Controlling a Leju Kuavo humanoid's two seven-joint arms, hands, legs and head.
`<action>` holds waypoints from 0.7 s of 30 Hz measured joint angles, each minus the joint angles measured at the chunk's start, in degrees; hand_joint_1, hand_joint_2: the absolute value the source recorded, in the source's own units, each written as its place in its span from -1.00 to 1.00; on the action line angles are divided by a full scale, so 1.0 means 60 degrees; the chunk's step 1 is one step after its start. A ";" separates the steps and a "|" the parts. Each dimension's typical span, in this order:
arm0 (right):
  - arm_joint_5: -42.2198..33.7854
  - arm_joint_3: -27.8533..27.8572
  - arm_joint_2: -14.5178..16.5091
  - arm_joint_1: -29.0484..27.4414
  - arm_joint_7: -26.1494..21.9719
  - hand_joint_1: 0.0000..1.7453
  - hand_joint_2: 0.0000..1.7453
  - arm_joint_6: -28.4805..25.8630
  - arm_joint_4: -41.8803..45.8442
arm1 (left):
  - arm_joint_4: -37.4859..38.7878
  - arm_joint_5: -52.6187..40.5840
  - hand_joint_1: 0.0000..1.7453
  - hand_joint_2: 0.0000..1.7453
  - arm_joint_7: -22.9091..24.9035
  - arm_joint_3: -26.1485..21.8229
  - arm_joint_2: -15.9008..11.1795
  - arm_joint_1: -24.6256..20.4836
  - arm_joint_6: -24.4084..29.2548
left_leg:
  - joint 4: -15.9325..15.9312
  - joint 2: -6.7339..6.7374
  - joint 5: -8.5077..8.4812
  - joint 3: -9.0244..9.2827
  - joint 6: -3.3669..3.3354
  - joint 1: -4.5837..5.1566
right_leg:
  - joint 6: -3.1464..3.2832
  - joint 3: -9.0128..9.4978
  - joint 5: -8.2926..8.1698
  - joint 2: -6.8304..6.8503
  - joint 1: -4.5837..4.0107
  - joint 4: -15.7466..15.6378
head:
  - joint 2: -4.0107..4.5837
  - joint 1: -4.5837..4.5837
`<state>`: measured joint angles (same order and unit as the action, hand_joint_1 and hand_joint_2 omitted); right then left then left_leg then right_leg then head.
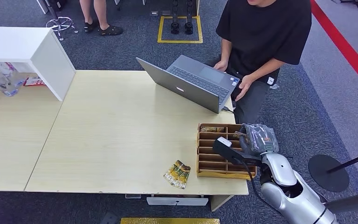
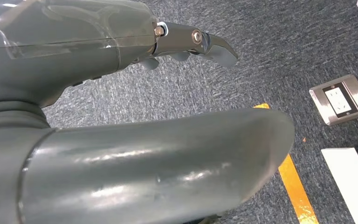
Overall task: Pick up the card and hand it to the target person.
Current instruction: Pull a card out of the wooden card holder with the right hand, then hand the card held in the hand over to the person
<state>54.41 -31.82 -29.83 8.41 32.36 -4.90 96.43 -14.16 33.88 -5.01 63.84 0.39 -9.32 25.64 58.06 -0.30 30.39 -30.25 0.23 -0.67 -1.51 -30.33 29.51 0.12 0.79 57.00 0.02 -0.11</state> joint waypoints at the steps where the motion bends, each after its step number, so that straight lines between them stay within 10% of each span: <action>1: 0.0001 0.0000 0.0000 0.0000 0.0001 0.84 1.00 -0.0001 0.0000 | 0.0000 0.0000 -1.00 -1.00 0.0000 0.0000 0.0000 0.0000 0.0000 | 0.0000 0.0000 0.0000 0.0000 0.0000 0.0000 | 0.0000 0.0000 0.0000 0.0000 0.0000 0.0000 | 0.0000 0.0000; 21: 0.1587 0.0240 -0.0323 0.0280 0.0435 0.78 1.00 0.0718 0.2079 | 0.0000 0.0002 -1.00 -1.00 -0.0108 0.0000 0.0000 0.0031 0.0004 | 0.0001 0.0000 0.0000 0.0000 0.0000 0.0000 | -0.0001 0.0000 -0.0001 0.0000 0.0000 0.0000 | 0.0000 0.0000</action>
<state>63.93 -30.39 -31.77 10.10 34.97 -0.59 108.91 -14.16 33.89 -5.65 63.84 0.39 -9.14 25.67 58.06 -0.30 30.38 -30.25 0.23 -0.67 -1.52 -30.33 29.50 0.12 0.79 57.01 0.02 -0.11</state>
